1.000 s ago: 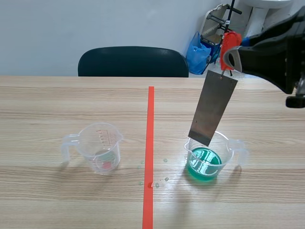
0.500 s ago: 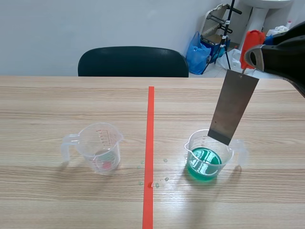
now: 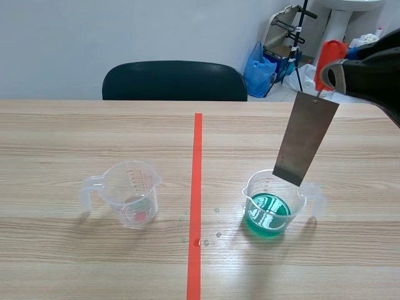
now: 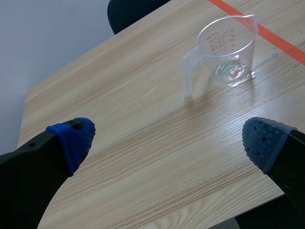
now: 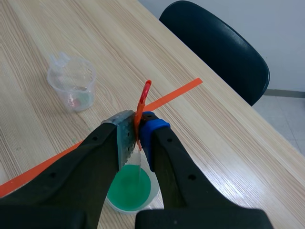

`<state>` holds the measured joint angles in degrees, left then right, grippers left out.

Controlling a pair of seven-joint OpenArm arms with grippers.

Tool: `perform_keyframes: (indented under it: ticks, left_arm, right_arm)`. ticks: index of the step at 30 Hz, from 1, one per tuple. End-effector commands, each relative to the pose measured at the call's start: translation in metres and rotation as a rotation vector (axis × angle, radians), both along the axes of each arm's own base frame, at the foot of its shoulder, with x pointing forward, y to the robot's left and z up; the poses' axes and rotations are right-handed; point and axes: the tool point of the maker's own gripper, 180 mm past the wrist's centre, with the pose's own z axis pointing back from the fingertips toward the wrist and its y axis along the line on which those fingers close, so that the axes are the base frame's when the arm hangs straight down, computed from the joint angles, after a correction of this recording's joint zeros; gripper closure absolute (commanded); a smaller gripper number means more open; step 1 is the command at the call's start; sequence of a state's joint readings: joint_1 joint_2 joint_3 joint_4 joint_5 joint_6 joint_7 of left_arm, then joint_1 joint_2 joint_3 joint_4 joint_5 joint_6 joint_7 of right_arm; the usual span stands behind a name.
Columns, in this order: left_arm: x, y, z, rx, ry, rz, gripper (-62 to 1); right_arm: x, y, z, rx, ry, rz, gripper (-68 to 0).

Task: Do the redox reaction experiment

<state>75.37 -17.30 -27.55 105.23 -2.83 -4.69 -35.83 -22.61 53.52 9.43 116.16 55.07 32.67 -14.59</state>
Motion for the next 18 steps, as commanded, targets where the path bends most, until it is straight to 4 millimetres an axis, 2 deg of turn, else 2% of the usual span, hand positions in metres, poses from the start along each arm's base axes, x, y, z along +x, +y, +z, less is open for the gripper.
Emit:
perform_keyframes:
  ticks: [1,18]
  left_arm:
    - [0.002,-0.0021,0.0054,-0.013,-0.021,-0.004,-62.3]
    - [0.0018,-0.003,0.005,-0.018,-0.017,-0.008,-62.3]
  right_arm:
    - [0.0015,0.0014,0.0104,0.01,-0.033,0.008,-0.6]
    - [0.0015,0.0012,0.0098,0.008,-0.03,0.008,-0.6]
